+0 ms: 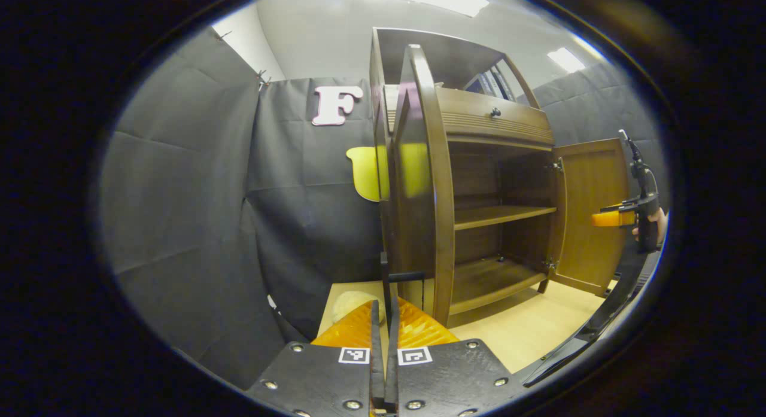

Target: Open the right door of the double-door shoe cabinet with the right hand, and open the left door with the left hand.

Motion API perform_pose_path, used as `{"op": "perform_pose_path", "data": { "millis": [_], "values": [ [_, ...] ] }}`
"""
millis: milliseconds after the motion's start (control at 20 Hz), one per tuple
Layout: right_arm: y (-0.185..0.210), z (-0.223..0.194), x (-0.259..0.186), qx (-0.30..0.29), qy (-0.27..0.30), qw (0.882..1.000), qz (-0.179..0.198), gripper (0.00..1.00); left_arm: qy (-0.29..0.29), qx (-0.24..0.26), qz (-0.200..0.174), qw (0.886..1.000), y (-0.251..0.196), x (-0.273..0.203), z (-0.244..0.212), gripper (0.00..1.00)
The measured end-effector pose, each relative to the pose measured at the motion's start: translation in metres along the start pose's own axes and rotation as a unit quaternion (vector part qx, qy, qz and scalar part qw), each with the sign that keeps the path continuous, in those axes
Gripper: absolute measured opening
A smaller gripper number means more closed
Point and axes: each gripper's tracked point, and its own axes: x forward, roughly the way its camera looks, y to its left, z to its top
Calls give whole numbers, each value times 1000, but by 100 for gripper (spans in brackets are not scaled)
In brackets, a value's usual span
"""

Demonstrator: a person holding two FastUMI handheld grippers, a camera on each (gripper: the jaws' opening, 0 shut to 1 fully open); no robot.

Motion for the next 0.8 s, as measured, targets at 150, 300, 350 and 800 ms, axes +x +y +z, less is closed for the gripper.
{"op": "perform_pose_path", "data": {
  "millis": [150,300,350,800],
  "values": [
    [-5,0,-3,-1,-1,1000,-1,97,-13,-12,46,999,3,-32,10,3],
    [-11,3,-8,3,-4,1000,-4,97,-32,-42,80,995,-14,-67,21,3],
    [-13,4,-10,5,-5,1000,-5,97,-33,-50,80,995,-26,-79,24,3],
    [-17,22,-22,11,-22,1000,-2,97,-67,-73,98,990,-89,-74,74,99]
  ]
}}
